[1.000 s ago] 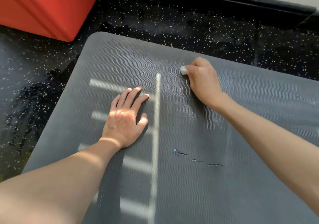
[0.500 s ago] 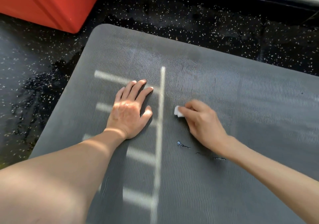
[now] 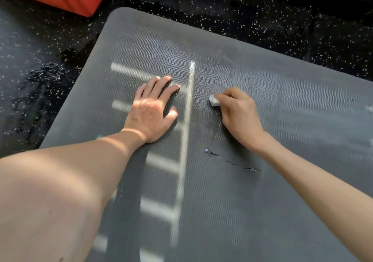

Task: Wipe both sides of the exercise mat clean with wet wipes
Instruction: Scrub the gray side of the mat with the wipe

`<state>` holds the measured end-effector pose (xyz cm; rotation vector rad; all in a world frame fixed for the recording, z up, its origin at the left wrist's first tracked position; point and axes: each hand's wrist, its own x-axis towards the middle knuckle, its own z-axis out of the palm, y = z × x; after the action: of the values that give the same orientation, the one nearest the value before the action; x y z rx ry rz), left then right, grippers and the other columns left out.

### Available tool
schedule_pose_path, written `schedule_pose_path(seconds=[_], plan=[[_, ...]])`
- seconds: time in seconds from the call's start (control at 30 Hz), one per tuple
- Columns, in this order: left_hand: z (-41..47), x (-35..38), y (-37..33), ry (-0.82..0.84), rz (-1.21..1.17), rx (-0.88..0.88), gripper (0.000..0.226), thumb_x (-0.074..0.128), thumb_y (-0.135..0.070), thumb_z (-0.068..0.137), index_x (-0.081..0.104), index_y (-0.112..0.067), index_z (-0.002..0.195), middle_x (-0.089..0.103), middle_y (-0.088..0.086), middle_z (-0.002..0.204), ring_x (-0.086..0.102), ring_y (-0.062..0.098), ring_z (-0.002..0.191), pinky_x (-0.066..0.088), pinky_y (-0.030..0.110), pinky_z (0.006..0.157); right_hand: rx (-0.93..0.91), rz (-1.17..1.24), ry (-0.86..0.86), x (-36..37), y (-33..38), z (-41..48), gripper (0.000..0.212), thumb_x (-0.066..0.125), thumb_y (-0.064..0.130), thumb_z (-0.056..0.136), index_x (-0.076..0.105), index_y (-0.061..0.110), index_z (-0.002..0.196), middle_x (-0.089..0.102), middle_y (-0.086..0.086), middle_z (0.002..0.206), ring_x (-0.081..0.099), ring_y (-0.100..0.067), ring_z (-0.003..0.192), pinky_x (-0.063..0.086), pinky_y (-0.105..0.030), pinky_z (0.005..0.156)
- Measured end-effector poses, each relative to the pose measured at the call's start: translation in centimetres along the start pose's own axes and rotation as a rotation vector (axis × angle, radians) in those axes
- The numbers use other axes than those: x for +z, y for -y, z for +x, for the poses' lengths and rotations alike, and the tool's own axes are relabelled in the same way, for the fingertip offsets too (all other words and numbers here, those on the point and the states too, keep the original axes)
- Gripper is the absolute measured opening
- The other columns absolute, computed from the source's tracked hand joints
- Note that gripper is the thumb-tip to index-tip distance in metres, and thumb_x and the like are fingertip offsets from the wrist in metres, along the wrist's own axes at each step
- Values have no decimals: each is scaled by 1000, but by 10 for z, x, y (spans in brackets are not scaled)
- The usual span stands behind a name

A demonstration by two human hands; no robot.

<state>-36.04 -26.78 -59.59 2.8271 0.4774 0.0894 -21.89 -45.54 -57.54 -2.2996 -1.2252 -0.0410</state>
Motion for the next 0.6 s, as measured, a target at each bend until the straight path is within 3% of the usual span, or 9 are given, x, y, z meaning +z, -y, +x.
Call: schedule_pose_path(seconds=[0.07,0.2,0.37,0.47,0.53,0.6], plan=[[0,0,0,5,4,2,59,36,-42,86,46,-21,141,35,3,155,26,26,144,19,46,120,5,20,14,4,15,-20,16,55,-1,84,70,1,90,57,-13,81,55,-31,70,46,-37,60],[0,0,1,-6,6,8,60,36,-44,86,46,-21,140,36,3,154,27,28,144,19,48,119,-82,145,207,-7,43,-73,26,48,11,88,72,5,95,57,-10,80,55,-31,67,48,-36,57],[-1,1,-1,15,10,-4,63,31,-47,85,45,-23,142,35,2,155,26,27,144,16,45,120,56,23,-41,2,20,-37,29,48,17,90,71,0,84,49,-13,72,50,-30,60,45,-42,50],[-3,-3,-5,71,66,-9,65,29,-44,89,40,-20,148,30,5,159,24,29,146,15,45,120,-3,52,95,2,61,-93,19,50,6,88,67,-1,83,47,-11,74,48,-30,63,44,-41,52],[-10,-2,-12,149,145,-50,65,22,-41,95,24,-17,155,17,7,164,14,29,150,10,44,121,-8,90,189,-2,70,-108,13,56,2,85,69,3,84,48,-10,75,50,-31,63,45,-40,52],[-39,2,-24,178,185,-67,69,14,-44,95,23,-12,156,16,11,164,17,31,150,15,47,118,49,72,143,-3,63,-91,14,58,9,85,71,6,83,50,-10,75,52,-32,64,47,-40,53]])
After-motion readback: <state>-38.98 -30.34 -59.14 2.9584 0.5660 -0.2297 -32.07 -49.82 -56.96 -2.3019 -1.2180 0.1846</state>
